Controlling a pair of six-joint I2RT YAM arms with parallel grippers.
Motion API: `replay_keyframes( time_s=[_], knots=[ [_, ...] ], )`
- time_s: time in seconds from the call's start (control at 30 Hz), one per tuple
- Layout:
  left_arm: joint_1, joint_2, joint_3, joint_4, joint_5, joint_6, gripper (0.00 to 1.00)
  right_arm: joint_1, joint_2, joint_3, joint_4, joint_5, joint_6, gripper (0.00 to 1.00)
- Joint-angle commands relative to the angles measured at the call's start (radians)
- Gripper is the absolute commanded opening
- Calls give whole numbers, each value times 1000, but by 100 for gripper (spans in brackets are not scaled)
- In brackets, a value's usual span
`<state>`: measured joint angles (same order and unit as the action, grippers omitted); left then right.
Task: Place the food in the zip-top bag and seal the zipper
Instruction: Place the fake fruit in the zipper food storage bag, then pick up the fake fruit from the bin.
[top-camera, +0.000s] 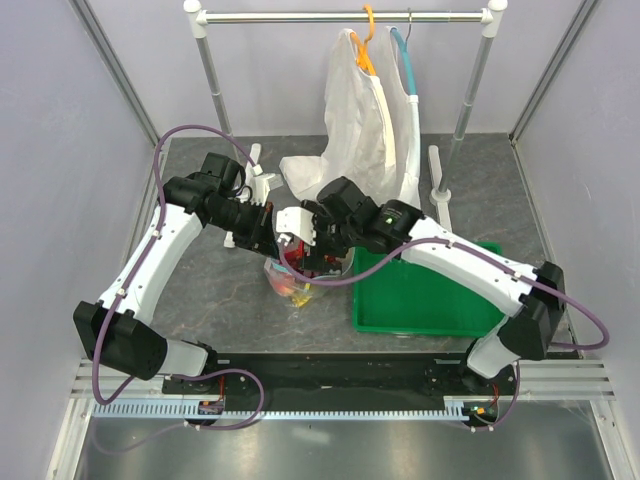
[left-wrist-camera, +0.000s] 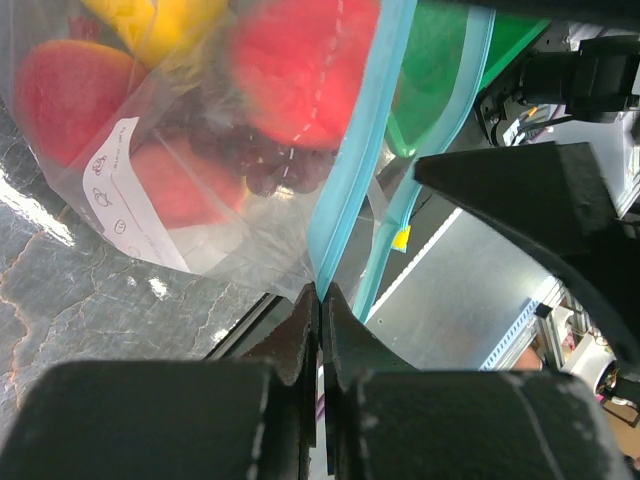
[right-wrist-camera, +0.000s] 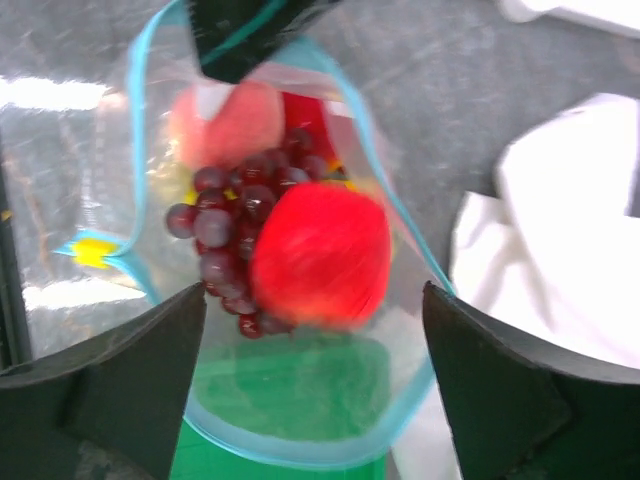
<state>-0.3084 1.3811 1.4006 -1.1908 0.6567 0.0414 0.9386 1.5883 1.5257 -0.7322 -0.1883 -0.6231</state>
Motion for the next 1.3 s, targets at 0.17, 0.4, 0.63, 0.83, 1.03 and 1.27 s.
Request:
replay_keyframes(
  time_s=[0.17, 0.4, 0.63, 0.83, 1.03, 1.27],
  knots=[
    [12, -30, -2, -3, 21, 9, 2, 2, -342, -201, -162, 105, -27, 98],
    [12, -25, -2, 0, 26, 8, 2, -9, -577, -547, -312, 382, -18, 98],
    [12, -16, 5, 3, 38, 5, 2, -453, -479, -691, -233, 391, -202, 98],
    [14, -36, -14, 2, 24, 18, 2, -636, -406, -674, -188, 398, -384, 98],
    [15, -45, -38, 7, 26, 18, 2, -745, -375, -702, -133, 406, -484, 98],
    [14, -39, -34, 7, 26, 18, 2, -788, -343, -710, -40, 408, -549, 98]
  ],
)
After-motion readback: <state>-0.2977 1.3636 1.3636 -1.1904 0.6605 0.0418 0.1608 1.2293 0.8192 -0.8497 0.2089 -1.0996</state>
